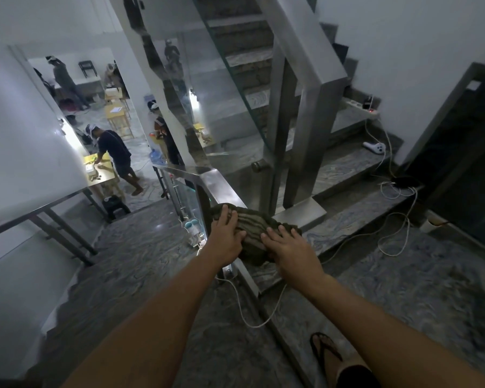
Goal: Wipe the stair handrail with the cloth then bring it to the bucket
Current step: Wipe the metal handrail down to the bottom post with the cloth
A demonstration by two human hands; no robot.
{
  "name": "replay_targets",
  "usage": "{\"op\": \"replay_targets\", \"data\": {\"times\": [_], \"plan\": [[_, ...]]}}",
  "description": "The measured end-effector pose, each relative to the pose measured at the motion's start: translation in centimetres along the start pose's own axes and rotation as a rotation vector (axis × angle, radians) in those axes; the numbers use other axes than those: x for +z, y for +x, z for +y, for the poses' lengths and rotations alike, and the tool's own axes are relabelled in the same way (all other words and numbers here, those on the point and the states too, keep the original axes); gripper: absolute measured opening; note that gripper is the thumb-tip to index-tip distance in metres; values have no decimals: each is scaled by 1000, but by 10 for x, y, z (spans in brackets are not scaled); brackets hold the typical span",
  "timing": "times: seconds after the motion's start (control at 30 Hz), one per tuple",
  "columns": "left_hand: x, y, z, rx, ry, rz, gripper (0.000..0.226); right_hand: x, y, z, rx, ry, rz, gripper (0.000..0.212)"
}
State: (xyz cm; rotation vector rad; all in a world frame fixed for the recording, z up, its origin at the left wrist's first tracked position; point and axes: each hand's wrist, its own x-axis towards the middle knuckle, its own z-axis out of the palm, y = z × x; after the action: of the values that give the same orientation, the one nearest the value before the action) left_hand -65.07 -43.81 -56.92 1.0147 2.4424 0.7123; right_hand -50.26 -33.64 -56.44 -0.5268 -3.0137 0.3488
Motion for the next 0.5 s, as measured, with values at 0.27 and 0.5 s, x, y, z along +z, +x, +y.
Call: {"op": "replay_targets", "data": {"times": [0.27,0.5], "plan": [[12,-31,16,58,60,-40,84,-12,-1,22,36,62,2,45],[26,-53,47,125,194,8,52,-21,-18,31,-6,24,40,35]]}}
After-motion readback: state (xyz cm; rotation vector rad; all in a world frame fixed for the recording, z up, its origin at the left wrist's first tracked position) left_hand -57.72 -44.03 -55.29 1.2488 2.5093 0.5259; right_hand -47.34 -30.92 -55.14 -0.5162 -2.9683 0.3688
